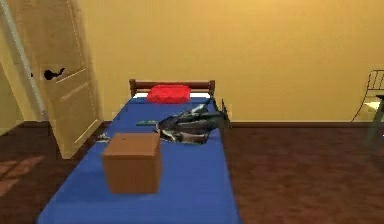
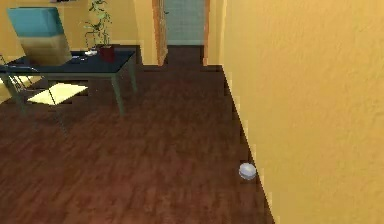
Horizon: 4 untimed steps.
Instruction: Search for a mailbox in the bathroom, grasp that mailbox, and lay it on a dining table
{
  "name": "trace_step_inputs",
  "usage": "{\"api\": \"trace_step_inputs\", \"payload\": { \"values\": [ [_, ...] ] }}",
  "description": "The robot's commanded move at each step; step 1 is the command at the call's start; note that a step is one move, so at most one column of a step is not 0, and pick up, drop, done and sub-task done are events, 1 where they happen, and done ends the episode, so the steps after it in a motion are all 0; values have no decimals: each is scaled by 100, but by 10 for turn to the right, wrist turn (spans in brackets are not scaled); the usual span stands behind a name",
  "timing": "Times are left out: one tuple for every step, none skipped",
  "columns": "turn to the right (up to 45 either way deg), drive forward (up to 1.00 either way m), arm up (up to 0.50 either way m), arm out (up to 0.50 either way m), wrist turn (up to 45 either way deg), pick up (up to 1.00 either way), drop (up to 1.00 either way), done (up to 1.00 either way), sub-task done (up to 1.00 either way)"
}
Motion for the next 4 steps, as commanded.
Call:
{"api": "trace_step_inputs", "payload": {
  "values": [
    [-450,0,0,0,0,0,0,0,0],
    [-360,0,0,0,0,0,0,0,0],
    [0,100,0,0,0,0,0,0,0],
    [-90,0,0,0,0,0,0,0,0]
  ]
}}
